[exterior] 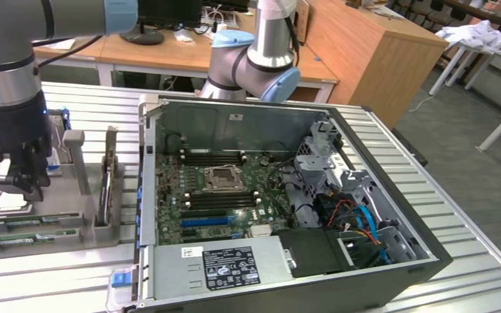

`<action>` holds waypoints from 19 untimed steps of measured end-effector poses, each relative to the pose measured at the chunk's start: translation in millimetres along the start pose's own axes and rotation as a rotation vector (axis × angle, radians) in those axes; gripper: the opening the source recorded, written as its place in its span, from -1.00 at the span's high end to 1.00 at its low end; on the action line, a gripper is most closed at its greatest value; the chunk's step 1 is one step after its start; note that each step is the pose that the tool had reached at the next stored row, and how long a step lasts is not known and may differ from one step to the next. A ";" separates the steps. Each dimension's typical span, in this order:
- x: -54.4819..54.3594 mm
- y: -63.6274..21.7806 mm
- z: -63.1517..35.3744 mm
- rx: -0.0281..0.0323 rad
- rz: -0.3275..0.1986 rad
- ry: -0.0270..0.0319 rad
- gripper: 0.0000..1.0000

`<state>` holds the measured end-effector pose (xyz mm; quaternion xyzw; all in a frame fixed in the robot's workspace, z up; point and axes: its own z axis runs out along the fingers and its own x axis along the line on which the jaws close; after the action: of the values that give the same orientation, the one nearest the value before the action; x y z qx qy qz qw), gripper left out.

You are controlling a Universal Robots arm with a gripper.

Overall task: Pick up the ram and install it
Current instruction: 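Pick up the ram and move it above insertion slot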

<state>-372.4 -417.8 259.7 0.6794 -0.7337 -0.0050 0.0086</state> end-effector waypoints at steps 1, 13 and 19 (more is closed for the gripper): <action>1.9 0.2 0.0 0.0001 -0.001 -0.0004 0.29; 21.1 3.6 0.2 0.0000 -0.008 -0.0031 0.29; 23.7 3.9 0.2 0.0001 -0.009 -0.0033 0.29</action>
<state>-378.1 -441.2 259.7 0.6829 -0.7304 -0.0061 0.0073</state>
